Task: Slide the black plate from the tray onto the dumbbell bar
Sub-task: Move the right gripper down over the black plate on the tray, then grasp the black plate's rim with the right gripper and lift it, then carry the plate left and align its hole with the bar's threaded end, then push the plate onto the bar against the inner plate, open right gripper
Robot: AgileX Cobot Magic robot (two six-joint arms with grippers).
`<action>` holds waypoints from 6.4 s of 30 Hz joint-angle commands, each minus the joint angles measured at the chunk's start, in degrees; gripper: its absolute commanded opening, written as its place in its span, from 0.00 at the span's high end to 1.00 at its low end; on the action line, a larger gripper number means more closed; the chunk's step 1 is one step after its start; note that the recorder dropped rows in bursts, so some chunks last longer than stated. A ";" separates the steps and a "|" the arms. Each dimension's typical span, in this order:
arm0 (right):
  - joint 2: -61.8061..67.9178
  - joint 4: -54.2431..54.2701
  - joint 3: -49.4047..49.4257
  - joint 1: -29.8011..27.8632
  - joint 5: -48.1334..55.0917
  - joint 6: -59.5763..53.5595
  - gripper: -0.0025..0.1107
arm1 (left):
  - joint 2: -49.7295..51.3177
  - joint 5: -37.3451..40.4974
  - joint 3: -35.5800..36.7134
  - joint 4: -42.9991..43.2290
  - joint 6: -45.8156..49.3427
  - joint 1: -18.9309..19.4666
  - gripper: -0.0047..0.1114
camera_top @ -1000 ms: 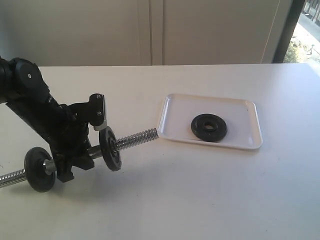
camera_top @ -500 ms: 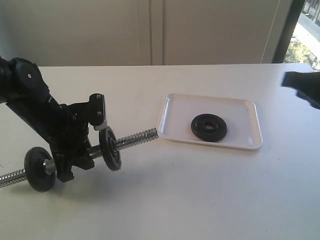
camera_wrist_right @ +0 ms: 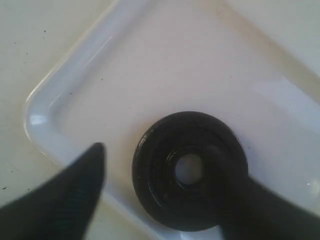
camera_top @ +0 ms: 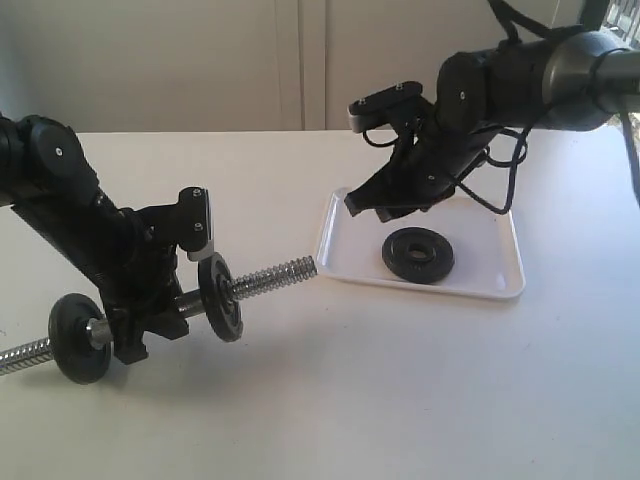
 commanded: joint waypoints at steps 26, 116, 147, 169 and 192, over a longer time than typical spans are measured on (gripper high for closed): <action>13.19 -0.48 -8.23 -4.46 10.39 4.20 0.05 | -3.04 0.48 -0.99 -4.57 -0.36 -0.04 0.96; 2.02 83.27 15.86 -13.13 34.58 -54.50 0.98 | -3.04 0.75 -0.99 -4.90 -0.26 -0.04 0.96; 3.76 88.81 20.77 -10.61 34.58 -56.70 0.98 | -3.04 -0.07 -0.99 -7.23 -0.75 -0.04 0.96; 3.76 96.77 21.16 0.42 34.06 -59.93 0.98 | -3.04 -0.60 -0.99 -10.11 -0.75 -0.04 0.96; 3.76 98.91 21.16 3.22 32.60 -60.50 0.17 | -3.04 -0.60 -0.99 -10.11 -0.75 -0.04 0.96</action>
